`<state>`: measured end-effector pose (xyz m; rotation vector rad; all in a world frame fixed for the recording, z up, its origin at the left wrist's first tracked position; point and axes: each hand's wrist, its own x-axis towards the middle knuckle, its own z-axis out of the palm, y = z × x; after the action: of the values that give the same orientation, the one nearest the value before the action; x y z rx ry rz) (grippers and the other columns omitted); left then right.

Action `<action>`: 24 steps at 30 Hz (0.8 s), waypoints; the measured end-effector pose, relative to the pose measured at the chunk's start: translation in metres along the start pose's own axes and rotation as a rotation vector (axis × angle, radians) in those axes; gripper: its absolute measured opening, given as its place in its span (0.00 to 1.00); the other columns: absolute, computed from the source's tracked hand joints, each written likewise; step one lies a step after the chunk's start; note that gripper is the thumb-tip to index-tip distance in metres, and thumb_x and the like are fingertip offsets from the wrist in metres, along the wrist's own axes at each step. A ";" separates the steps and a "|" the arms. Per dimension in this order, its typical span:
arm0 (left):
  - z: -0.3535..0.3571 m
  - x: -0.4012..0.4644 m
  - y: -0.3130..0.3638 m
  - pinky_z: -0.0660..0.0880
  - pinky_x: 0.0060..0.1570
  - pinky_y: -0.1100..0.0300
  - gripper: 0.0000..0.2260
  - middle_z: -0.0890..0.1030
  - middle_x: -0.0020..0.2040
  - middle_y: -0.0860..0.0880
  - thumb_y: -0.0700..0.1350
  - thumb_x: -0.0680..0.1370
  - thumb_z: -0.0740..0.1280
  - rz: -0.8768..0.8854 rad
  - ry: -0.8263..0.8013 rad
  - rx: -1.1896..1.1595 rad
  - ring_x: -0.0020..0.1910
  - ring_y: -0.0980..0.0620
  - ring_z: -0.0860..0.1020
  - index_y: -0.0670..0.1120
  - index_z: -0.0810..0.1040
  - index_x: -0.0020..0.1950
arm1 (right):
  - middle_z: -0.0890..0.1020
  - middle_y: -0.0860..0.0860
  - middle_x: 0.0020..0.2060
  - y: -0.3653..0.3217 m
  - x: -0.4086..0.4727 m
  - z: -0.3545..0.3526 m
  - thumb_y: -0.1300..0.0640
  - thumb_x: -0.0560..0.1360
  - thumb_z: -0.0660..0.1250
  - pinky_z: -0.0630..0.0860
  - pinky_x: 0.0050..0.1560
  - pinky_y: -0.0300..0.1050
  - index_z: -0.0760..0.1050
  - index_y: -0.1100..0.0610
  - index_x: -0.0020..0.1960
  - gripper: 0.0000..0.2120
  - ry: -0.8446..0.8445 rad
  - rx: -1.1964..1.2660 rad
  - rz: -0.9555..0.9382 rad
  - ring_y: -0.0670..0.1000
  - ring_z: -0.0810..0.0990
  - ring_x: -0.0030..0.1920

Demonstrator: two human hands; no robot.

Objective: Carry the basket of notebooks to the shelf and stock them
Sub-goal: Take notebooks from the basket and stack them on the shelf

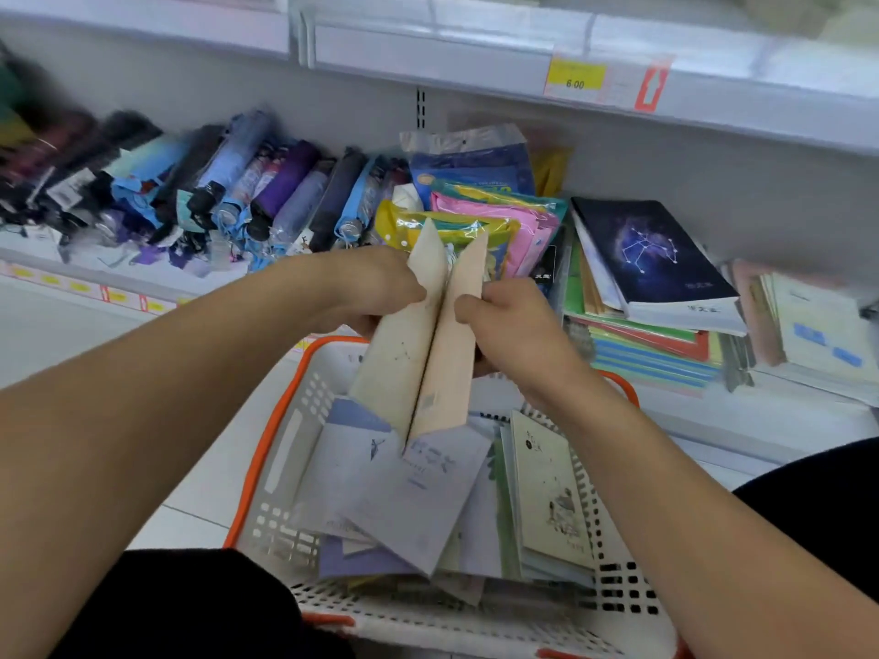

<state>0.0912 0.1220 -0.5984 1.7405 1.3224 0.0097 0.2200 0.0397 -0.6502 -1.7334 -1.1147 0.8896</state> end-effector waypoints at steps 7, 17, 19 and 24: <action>-0.018 -0.011 0.004 0.78 0.57 0.43 0.18 0.86 0.49 0.45 0.63 0.78 0.62 0.079 0.142 -0.698 0.51 0.42 0.84 0.50 0.83 0.51 | 0.74 0.46 0.29 -0.026 0.010 0.011 0.48 0.82 0.61 0.77 0.42 0.53 0.82 0.60 0.43 0.20 -0.045 -0.014 -0.337 0.45 0.73 0.32; -0.071 -0.039 -0.006 0.81 0.50 0.48 0.13 0.84 0.57 0.46 0.42 0.80 0.65 0.417 0.285 -0.956 0.53 0.45 0.83 0.47 0.77 0.65 | 0.85 0.51 0.52 -0.069 0.005 -0.009 0.51 0.78 0.68 0.83 0.39 0.51 0.74 0.54 0.64 0.16 -0.262 0.415 -0.036 0.56 0.86 0.45; -0.079 -0.043 -0.003 0.80 0.51 0.48 0.14 0.83 0.57 0.46 0.43 0.80 0.65 0.484 0.336 -0.988 0.54 0.45 0.83 0.46 0.76 0.66 | 0.83 0.60 0.43 -0.079 -0.006 -0.007 0.54 0.81 0.63 0.79 0.24 0.47 0.75 0.55 0.62 0.11 -0.403 0.573 -0.042 0.54 0.79 0.26; -0.084 -0.050 0.021 0.79 0.36 0.54 0.09 0.83 0.48 0.51 0.55 0.81 0.62 0.470 0.504 -0.852 0.41 0.49 0.83 0.51 0.77 0.55 | 0.78 0.61 0.38 -0.121 0.004 -0.024 0.57 0.83 0.61 0.64 0.20 0.39 0.73 0.55 0.61 0.08 -0.191 0.529 -0.272 0.51 0.66 0.21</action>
<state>0.0439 0.1381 -0.5111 1.2696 0.9688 1.1680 0.2049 0.0638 -0.5299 -1.0573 -1.0817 1.0753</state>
